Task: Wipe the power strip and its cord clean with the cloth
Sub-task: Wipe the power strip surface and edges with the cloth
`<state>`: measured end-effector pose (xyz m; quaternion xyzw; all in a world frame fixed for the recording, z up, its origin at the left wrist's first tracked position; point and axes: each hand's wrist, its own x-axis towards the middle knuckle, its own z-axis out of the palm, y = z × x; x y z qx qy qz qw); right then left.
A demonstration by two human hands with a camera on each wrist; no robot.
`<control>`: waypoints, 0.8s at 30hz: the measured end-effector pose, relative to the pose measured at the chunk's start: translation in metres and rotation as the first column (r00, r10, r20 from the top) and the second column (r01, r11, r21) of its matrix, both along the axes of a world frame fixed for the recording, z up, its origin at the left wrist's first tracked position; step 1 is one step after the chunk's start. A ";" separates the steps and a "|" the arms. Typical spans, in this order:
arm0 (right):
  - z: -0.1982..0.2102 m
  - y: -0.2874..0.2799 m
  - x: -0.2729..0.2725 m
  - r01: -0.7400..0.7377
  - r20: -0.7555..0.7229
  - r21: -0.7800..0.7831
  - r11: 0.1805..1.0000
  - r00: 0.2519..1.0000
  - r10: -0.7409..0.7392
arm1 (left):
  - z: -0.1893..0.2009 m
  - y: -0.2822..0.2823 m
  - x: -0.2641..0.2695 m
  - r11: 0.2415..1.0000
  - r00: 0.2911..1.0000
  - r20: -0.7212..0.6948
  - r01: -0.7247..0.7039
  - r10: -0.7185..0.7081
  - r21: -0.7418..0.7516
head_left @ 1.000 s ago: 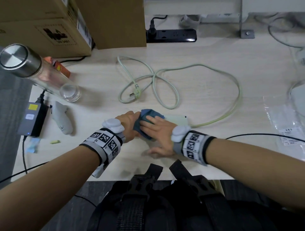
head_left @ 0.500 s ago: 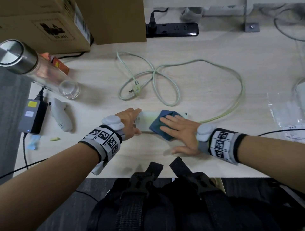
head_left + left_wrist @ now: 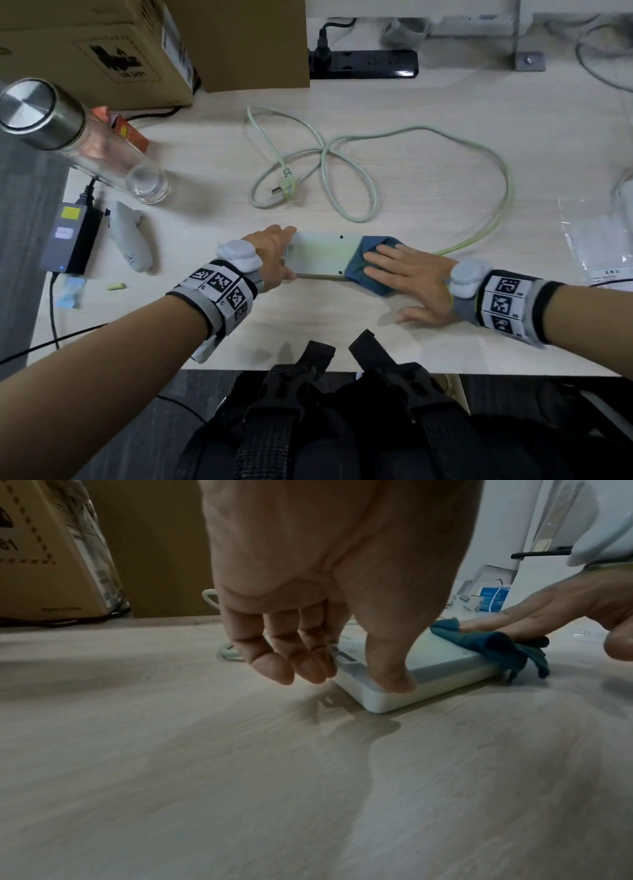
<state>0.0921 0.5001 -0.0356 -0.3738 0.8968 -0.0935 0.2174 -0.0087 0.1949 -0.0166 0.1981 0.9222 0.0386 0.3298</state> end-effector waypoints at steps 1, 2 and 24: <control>-0.001 -0.004 -0.002 -0.005 -0.001 -0.006 1.000 1.000 0.005 | 0.000 0.000 -0.001 1.000 1.000 0.000 -0.006 0.006 0.002; -0.001 -0.012 -0.004 -0.004 -0.005 -0.011 1.000 1.000 0.004 | -0.001 0.000 -0.001 1.000 1.000 0.001 -0.012 0.012 0.006; -0.004 -0.003 -0.024 -0.144 -0.009 0.040 0.989 0.989 0.144 | -0.003 -0.002 -0.001 0.998 0.999 0.019 -0.050 0.049 0.032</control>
